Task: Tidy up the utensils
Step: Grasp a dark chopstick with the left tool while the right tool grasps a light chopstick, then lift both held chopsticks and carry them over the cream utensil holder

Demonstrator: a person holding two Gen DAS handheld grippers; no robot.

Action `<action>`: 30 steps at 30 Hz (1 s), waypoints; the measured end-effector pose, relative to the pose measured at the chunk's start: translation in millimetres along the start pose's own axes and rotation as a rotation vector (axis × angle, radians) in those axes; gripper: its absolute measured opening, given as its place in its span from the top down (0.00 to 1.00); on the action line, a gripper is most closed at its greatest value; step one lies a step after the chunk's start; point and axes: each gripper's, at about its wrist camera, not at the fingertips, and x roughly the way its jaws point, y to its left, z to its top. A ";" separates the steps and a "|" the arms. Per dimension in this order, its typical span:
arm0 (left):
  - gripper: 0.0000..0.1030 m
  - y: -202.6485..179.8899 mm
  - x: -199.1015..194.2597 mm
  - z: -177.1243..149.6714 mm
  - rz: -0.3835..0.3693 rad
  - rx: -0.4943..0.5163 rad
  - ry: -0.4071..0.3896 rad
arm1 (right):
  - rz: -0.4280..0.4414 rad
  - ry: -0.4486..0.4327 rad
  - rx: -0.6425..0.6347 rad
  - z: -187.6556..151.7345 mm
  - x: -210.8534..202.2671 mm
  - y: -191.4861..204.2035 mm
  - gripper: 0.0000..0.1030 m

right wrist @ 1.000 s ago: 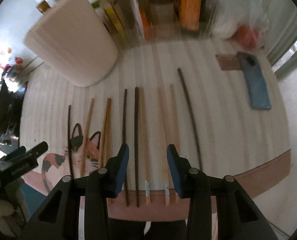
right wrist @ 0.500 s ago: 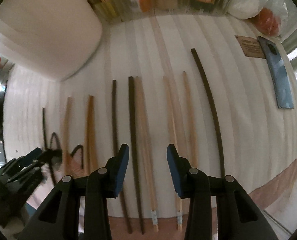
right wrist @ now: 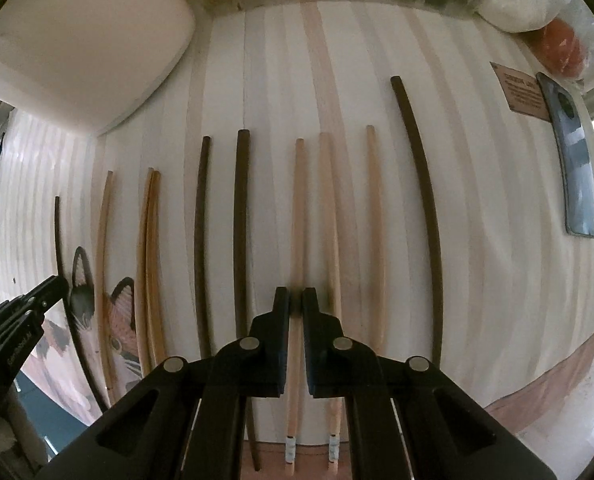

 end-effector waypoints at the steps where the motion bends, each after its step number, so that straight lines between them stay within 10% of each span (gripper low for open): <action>1: 0.96 1.7 -1.0 1.3 -0.003 -0.002 0.002 | -0.008 0.007 -0.012 3.2 0.9 2.5 0.93; 14: 0.97 9.8 3.5 7.2 0.023 -0.012 -0.004 | -0.036 0.066 -0.024 39.4 8.9 6.0 0.94; 30: 0.97 15.6 -84.2 -0.4 0.017 -0.019 -0.195 | 0.100 -0.155 0.046 8.7 -53.4 -30.9 0.94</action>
